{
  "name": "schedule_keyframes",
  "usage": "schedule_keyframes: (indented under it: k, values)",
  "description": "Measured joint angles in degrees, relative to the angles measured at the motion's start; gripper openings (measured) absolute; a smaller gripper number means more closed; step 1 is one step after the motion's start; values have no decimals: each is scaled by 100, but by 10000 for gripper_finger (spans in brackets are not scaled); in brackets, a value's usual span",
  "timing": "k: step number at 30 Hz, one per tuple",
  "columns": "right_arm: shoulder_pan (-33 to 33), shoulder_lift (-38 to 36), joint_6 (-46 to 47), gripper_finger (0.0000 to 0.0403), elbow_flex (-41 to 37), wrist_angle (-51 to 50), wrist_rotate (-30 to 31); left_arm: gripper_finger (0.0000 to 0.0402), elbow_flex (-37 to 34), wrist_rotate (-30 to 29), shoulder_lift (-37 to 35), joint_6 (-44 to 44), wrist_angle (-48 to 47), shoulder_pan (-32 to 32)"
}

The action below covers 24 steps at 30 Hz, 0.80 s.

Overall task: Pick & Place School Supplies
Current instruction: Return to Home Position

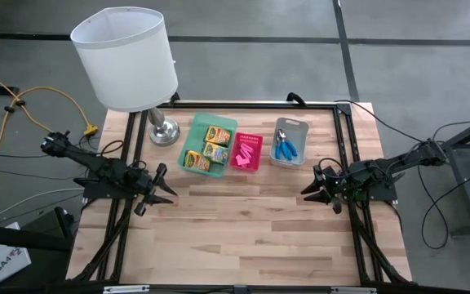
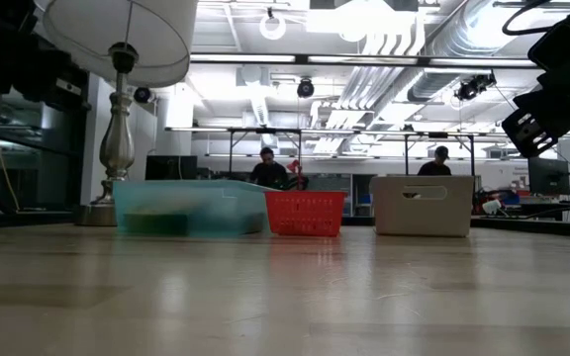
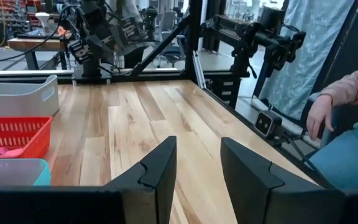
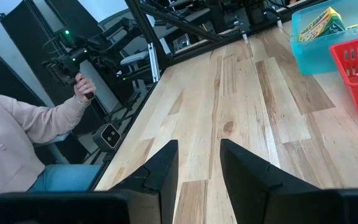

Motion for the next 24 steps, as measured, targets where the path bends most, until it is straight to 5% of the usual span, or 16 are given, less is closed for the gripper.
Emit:
schedule_keyframes:
  k: [24]
  values:
    - [0, 0, 0, 111, 0, 11, 0, 122, -98, -178, 0, -288, -331, 16]
